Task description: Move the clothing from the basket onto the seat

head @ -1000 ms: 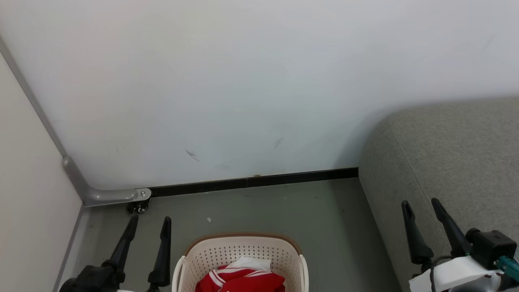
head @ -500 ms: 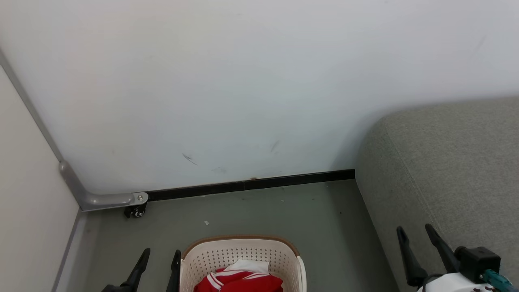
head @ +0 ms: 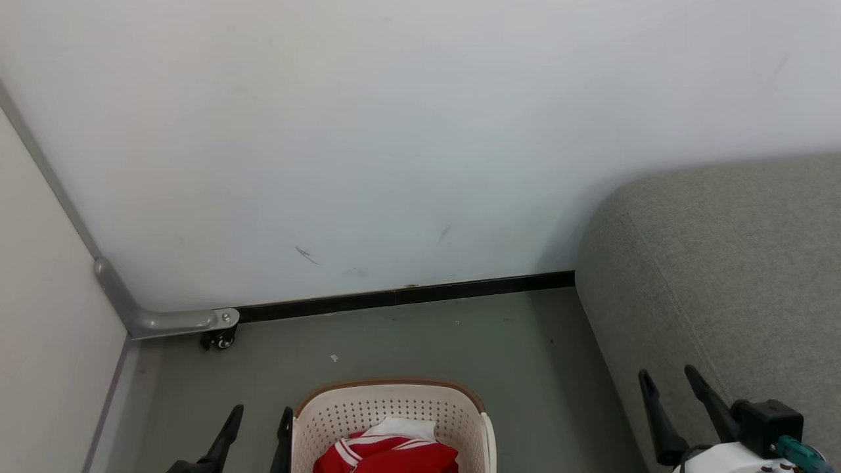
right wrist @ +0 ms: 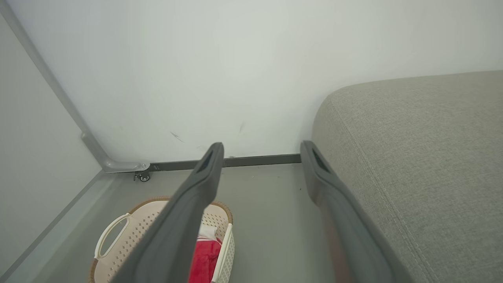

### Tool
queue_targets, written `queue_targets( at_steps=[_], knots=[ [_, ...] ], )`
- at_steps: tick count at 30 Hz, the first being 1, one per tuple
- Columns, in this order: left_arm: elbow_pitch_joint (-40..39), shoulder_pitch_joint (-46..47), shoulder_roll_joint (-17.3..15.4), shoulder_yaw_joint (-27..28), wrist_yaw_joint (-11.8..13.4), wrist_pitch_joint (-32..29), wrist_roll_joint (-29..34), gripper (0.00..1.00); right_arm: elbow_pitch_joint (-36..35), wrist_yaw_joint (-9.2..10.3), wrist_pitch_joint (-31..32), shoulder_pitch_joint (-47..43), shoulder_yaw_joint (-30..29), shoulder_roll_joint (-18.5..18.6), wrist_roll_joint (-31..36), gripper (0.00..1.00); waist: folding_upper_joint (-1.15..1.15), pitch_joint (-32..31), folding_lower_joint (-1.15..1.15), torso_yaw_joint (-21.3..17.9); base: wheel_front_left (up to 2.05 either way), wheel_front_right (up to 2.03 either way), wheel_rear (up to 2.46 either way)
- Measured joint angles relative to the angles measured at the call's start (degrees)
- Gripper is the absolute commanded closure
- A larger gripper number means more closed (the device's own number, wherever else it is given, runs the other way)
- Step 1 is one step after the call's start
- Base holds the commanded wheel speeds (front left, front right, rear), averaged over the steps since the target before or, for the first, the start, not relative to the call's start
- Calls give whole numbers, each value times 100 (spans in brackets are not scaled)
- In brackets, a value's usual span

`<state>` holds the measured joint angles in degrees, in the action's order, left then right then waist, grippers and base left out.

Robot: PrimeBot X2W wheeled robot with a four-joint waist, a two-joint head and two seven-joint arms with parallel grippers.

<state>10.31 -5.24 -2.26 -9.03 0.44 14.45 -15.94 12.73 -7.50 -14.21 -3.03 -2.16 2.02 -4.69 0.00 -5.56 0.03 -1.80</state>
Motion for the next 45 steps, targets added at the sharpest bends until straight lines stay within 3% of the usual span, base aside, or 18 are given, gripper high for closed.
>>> queue_targets(
  at_steps=[45],
  knots=[
    [232, 105, -1, -129, 82, 0, 36, 0, 97, 0, 0, 83, -97, 0, -155, 0, 0, 120, -1, -84, 0, 0, 0]
  ],
)
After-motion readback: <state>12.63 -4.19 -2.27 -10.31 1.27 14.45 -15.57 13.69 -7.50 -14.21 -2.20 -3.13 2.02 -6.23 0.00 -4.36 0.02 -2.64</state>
